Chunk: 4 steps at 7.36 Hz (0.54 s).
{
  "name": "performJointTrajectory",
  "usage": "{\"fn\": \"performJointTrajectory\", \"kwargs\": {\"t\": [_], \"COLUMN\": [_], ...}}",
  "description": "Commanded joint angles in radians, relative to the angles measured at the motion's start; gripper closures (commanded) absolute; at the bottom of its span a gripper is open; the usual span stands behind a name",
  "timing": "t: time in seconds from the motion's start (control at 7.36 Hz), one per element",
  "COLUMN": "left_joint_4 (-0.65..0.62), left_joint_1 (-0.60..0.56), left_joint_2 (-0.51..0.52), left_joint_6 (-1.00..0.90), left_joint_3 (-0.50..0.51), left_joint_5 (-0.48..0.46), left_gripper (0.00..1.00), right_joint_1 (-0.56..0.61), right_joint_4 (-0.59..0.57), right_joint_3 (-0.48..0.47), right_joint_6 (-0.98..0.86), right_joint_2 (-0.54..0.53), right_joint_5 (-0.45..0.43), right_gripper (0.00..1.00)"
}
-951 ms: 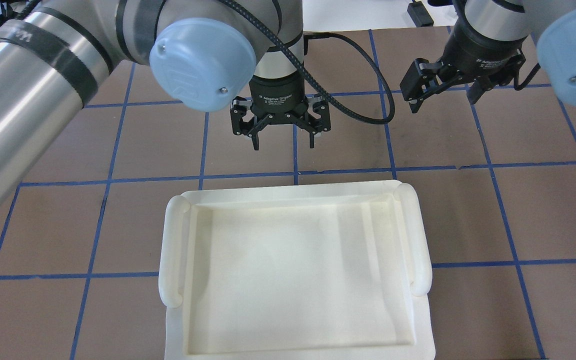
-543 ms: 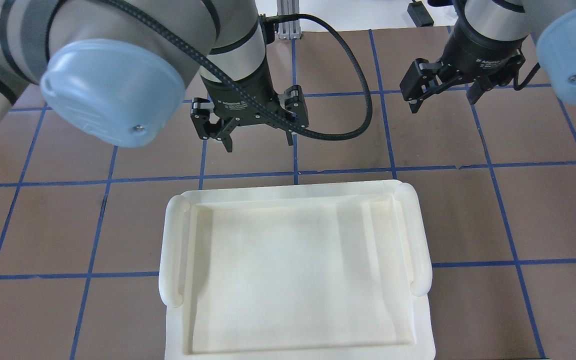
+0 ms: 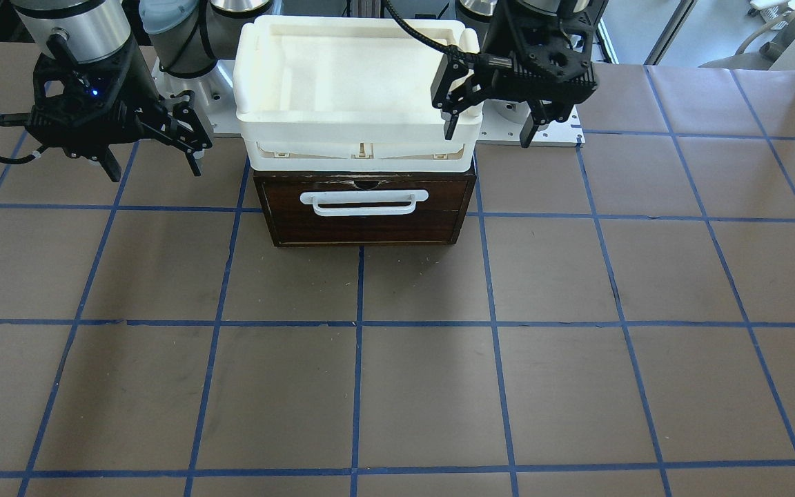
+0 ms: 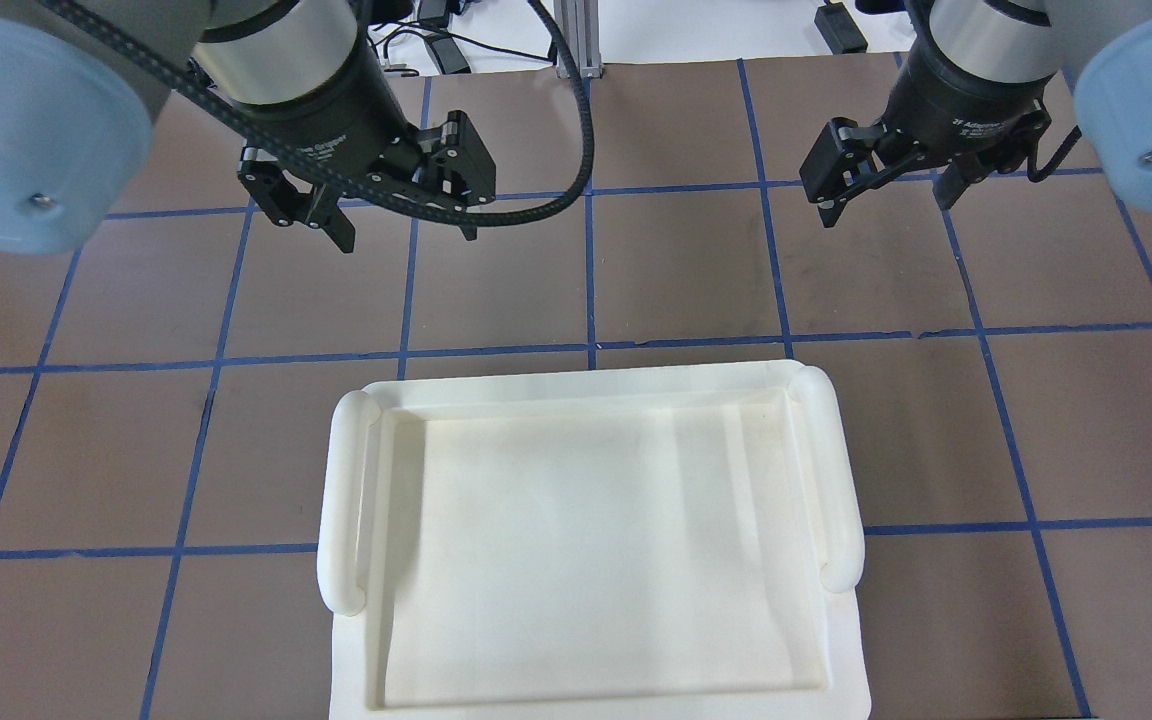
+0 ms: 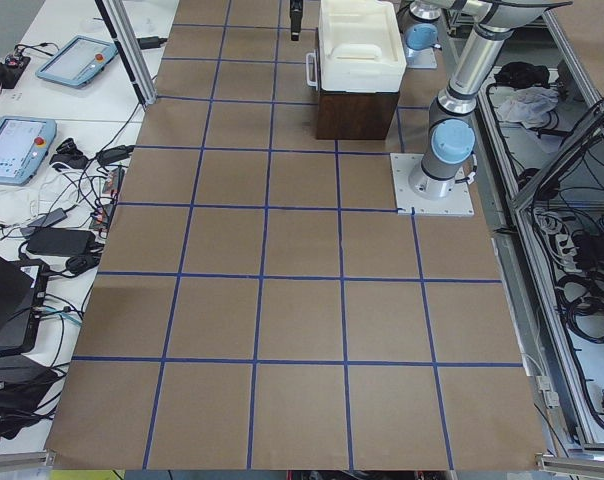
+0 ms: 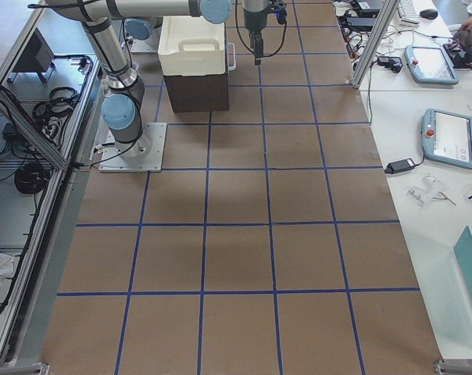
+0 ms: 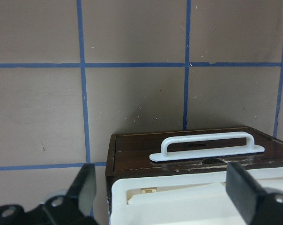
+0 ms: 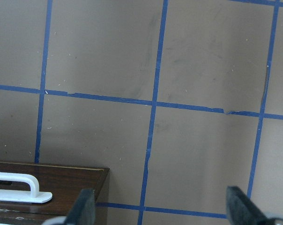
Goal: Put scissors in drawer and close it
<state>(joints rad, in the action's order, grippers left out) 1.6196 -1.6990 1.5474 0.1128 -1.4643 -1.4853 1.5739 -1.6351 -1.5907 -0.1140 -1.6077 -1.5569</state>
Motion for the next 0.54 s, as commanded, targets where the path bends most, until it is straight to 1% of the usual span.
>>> {"fn": "performJointTrajectory", "kwargs": {"t": [0.0,0.27,0.41], "left_joint_4": [-0.019,-0.123,-0.194], "left_joint_1": [0.042,0.091,0.091], "left_joint_2": [-0.023,-0.010,0.000], "left_joint_6": [-0.076,-0.111,-0.125], "left_joint_3": [-0.005,-0.086,-0.093], "left_joint_5": [-0.006,-0.019,-0.076], "left_gripper": [0.00,0.00,0.00], "right_joint_1": [0.002,0.002,0.002], "right_joint_4": [0.000,0.003,0.000], "right_joint_3": [0.000,0.000,0.000], "right_joint_6": [0.002,0.001,0.007], "right_joint_2": [0.000,0.000,0.000], "right_joint_5": [0.003,0.005,0.006], "right_gripper": [0.00,0.00,0.00]}}
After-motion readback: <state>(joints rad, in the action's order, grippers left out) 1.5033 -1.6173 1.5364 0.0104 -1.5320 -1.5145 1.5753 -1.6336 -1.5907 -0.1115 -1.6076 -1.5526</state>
